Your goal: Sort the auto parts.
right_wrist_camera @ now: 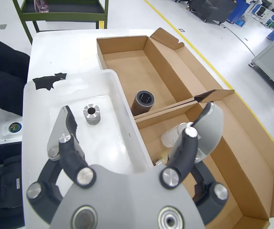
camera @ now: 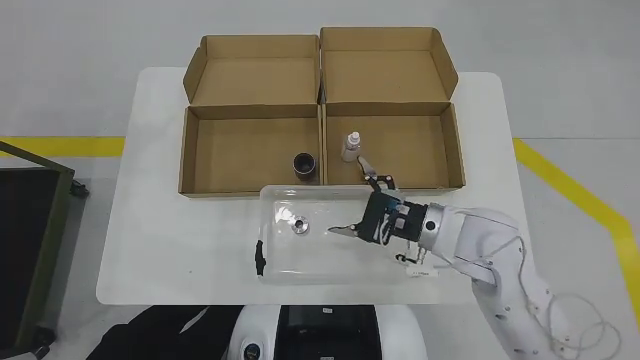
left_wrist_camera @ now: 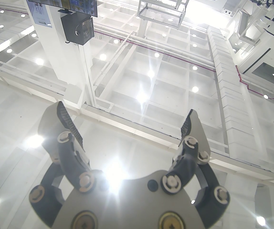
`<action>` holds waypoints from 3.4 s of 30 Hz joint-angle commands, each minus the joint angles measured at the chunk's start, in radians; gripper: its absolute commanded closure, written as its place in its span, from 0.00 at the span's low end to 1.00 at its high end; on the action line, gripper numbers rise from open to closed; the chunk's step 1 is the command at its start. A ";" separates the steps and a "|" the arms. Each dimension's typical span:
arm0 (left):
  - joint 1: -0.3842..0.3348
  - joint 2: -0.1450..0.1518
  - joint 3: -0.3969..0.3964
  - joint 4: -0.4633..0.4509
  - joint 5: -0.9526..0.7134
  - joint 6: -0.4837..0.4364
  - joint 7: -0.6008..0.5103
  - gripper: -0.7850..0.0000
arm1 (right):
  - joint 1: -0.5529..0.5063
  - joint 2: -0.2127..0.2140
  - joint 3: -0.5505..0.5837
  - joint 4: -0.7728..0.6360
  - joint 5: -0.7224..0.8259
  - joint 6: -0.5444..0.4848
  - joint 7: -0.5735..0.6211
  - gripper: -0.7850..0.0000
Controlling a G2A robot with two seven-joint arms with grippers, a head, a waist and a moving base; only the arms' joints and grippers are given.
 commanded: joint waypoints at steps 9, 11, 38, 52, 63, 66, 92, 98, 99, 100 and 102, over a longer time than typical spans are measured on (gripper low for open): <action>0.000 0.000 0.000 0.000 0.000 0.000 0.000 0.00 | 0.107 -0.015 -0.153 0.083 0.000 -0.017 0.091 0.00; 0.000 0.000 0.000 0.000 0.000 0.000 0.000 0.00 | 0.122 -0.018 -0.178 0.100 0.001 -0.011 0.106 0.00; 0.000 0.000 0.000 0.000 0.000 0.000 0.000 0.00 | 0.293 -0.070 -0.421 0.365 0.067 0.024 0.251 0.11; 0.000 0.000 0.000 0.000 0.000 0.000 0.000 0.00 | 0.335 -0.086 -0.457 0.442 0.081 0.046 0.229 0.54; 0.000 0.000 0.000 0.000 0.000 0.000 0.000 0.00 | 0.327 -0.083 -0.468 0.371 0.090 0.026 0.301 1.00; 0.000 0.000 0.000 0.000 0.000 0.000 0.000 0.00 | 0.312 -0.076 -0.446 0.307 0.110 0.022 0.316 1.00; 0.000 0.000 0.000 0.000 0.000 0.000 0.000 0.00 | 0.201 -0.030 -0.161 0.130 0.176 0.012 -0.357 1.00; 0.000 0.000 0.000 0.000 0.000 0.000 0.000 0.00 | 0.181 -0.029 -0.124 0.146 0.189 0.028 -0.512 1.00; 0.000 0.000 0.000 0.000 0.000 0.000 0.000 0.00 | 0.177 -0.029 -0.118 0.146 0.191 0.032 -0.537 1.00; 0.000 0.000 0.000 0.000 0.000 0.000 0.000 0.00 | 0.172 -0.029 -0.112 0.147 0.193 0.034 -0.561 1.00; 0.000 0.000 0.000 0.000 0.000 0.000 0.000 0.00 | 0.163 -0.029 -0.101 0.152 0.198 0.042 -0.605 1.00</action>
